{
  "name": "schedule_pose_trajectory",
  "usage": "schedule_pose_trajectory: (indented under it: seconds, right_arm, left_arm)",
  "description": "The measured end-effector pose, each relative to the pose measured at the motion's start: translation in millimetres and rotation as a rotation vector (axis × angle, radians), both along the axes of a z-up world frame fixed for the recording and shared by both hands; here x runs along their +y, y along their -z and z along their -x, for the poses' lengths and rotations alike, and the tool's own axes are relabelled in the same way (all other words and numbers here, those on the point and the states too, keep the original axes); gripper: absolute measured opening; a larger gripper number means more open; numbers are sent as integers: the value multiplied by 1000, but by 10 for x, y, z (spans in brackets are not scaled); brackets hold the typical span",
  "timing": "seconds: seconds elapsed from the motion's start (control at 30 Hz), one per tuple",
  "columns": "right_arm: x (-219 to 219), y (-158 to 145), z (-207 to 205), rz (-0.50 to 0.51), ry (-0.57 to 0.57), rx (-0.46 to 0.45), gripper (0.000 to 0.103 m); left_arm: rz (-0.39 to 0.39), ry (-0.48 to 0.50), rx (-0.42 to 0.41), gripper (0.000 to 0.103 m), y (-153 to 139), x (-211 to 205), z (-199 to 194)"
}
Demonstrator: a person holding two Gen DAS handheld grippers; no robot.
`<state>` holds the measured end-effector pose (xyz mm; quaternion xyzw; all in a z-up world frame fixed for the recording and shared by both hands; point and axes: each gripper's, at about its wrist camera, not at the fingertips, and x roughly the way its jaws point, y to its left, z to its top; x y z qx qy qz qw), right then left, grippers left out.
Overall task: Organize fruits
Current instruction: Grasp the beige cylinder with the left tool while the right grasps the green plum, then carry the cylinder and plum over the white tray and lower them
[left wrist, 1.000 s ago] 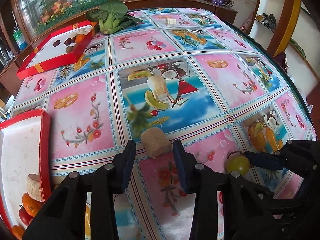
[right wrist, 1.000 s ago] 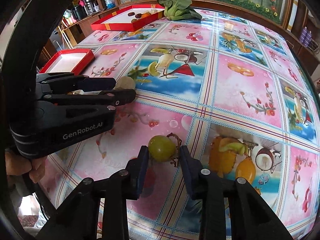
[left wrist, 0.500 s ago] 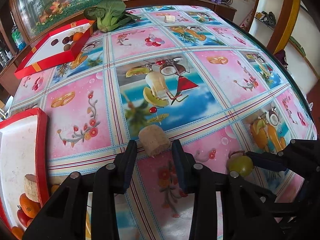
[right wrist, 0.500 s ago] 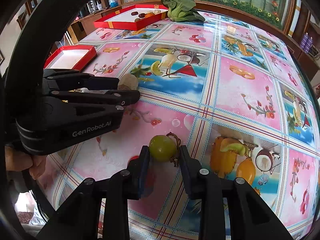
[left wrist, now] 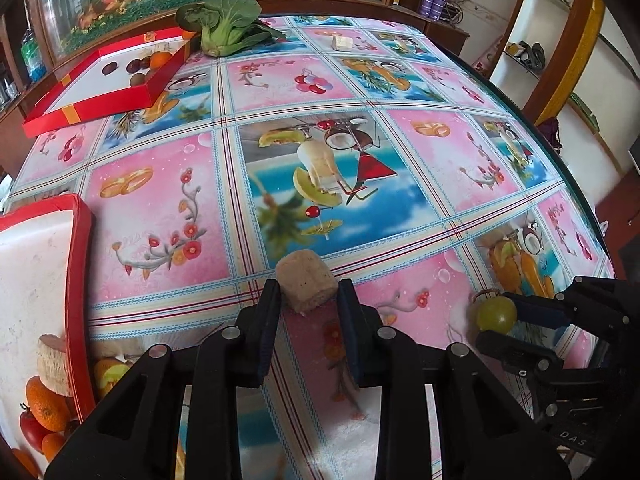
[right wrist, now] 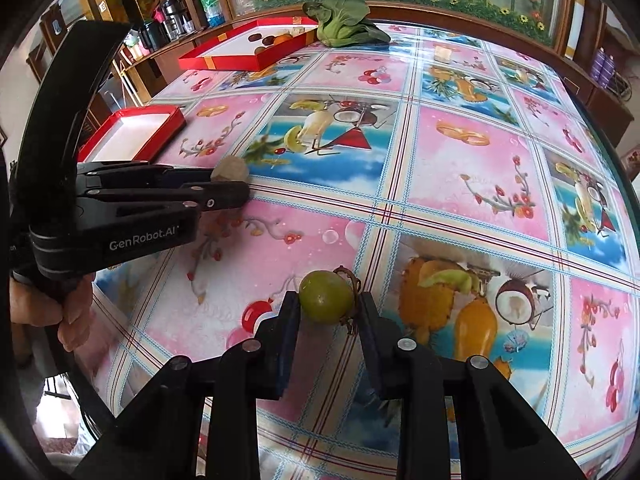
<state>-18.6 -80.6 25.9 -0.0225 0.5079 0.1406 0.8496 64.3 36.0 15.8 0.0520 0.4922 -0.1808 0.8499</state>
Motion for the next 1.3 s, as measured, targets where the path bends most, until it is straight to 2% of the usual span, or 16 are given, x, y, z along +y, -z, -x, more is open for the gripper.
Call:
schedule_pose_trajectory:
  seconds: [0.4, 0.77, 1.03, 1.3]
  right_arm:
    - [104, -114, 58, -2, -21, -27, 30]
    - [347, -306, 92, 1, -71, -67, 30]
    - [637, -459, 66, -22, -136, -86, 29]
    - [1079, -662, 0, -84, -262, -101, 29]
  left_arm:
    - [16, -16, -34, 26, -187, 187, 207]
    - [-57, -83, -113, 26, -383, 526, 442]
    - [-86, -142, -155, 26, -529, 853, 616]
    - [-58, -207, -122, 26, -564, 1426, 812]
